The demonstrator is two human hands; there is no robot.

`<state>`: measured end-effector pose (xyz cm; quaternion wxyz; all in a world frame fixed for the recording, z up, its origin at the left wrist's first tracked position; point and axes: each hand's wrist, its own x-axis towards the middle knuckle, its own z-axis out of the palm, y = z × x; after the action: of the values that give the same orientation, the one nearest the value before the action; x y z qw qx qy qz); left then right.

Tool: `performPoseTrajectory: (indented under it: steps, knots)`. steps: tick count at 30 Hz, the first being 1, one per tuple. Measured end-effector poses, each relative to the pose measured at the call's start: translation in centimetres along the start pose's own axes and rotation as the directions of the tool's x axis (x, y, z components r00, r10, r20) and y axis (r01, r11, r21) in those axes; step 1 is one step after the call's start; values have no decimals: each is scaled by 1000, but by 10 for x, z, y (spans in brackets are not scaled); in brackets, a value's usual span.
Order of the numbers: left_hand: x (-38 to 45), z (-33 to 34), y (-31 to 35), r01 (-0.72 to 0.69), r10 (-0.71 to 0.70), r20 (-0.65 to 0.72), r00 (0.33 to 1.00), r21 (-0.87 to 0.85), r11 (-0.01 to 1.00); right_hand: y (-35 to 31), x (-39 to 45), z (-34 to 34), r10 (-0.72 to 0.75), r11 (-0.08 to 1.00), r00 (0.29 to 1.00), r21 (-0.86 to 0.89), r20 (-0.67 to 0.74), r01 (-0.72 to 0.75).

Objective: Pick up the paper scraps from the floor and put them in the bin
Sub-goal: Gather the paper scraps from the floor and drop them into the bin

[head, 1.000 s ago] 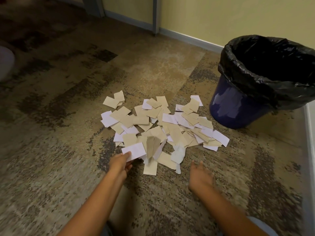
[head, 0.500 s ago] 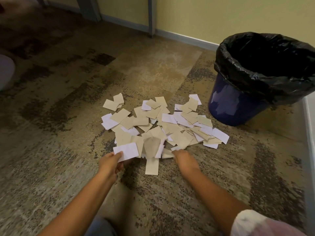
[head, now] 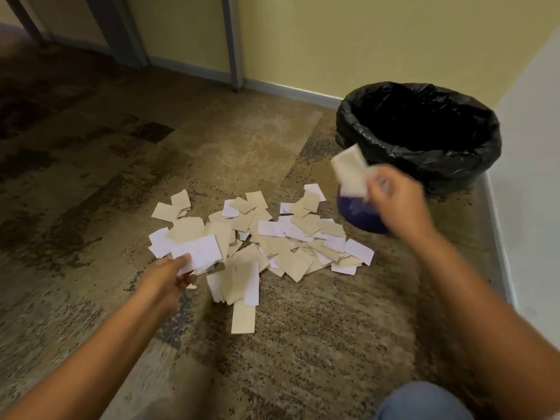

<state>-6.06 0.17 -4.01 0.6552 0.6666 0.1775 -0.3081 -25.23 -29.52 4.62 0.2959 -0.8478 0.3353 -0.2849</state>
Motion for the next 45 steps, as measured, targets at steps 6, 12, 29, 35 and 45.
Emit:
performPoseTrajectory:
  steps: [6,12,29,35,45]
  knots:
    - [0,29,34,-40,41,26,999,-52,998,17,100,-68,237,971,961,26,-144,-236]
    - [-7,73,64,-48,51,42,998,-72,996,27,65,-58,24,970,953,-222,-304,-95]
    - [-84,257,110,-221,222,190,956,-28,975,78,-122,133,523,754,392,-625,757,202]
    - [-99,316,109,-109,105,360,927,-9,994,74,-118,142,554,720,347,-644,757,257]
    - [-72,309,109,-261,237,347,907,22,965,78,-122,130,486,760,402,-603,776,243]
